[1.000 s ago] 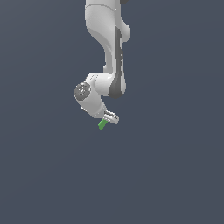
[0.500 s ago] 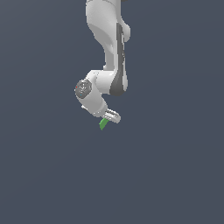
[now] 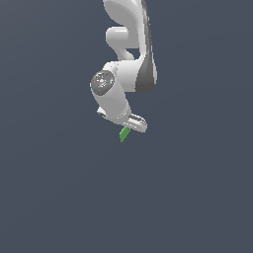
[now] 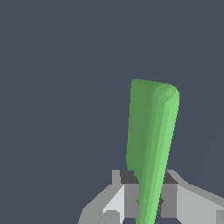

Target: Pick up the object and move it to a goal position.

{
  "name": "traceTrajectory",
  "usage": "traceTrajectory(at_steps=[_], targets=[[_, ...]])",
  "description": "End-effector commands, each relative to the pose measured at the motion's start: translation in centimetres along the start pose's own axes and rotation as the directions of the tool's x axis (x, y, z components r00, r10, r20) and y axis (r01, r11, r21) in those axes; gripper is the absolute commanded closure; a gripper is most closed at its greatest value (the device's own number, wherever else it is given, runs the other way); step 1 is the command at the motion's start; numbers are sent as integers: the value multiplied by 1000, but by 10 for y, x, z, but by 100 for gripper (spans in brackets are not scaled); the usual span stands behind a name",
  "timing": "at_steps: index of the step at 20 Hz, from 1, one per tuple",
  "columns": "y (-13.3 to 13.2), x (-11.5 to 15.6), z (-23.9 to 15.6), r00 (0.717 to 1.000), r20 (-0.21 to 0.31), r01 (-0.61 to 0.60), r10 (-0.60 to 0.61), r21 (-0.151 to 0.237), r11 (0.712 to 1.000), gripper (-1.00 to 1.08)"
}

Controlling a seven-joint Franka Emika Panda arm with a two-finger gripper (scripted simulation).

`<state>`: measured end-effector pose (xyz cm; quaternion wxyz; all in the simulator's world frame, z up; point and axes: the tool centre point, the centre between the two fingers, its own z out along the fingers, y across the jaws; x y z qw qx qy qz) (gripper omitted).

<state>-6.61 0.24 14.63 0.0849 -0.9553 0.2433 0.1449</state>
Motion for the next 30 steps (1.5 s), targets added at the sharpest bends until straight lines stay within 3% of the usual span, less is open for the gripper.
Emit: traceTrajectory(at_steps=[1, 16, 30], targets=[[-17, -9, -22, 1000, 0, 0, 0, -1, 1000, 108], [-118, -60, -156, 1000, 0, 1, -1, -1, 1000, 108], [-180, -87, -234, 1000, 0, 1, -1, 1, 1000, 108]])
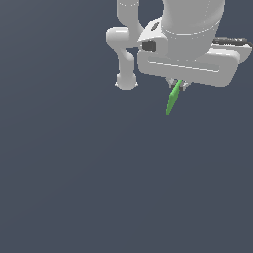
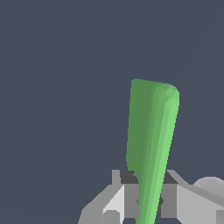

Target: Pick up the object and move it to a goal position.

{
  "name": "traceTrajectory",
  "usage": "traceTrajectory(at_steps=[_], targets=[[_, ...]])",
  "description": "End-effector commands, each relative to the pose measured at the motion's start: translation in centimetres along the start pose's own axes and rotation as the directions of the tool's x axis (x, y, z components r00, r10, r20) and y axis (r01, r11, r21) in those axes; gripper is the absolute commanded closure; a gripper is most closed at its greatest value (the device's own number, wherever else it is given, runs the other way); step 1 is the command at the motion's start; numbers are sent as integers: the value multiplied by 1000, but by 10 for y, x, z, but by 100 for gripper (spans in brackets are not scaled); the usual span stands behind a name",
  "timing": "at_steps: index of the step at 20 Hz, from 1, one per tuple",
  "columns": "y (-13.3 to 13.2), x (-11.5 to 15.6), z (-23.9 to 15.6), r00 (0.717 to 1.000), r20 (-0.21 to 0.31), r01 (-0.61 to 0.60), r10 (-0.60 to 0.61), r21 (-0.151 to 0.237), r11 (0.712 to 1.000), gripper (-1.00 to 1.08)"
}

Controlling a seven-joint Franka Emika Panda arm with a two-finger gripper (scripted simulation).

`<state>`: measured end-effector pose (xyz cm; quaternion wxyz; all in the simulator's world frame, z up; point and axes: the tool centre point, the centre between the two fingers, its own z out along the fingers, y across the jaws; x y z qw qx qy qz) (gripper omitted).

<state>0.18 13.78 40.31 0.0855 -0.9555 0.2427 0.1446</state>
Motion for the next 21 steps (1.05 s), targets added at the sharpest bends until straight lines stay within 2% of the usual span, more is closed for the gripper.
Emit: traceTrajectory(at_steps=[1, 10, 21], targets=[[-9, -4, -11, 1000, 1, -1, 1, 0, 1000, 108], [-28, -10, -35, 1000, 1, -1, 1, 1, 1000, 108], [-35, -12, -43, 1000, 1, -1, 1, 1, 1000, 108]])
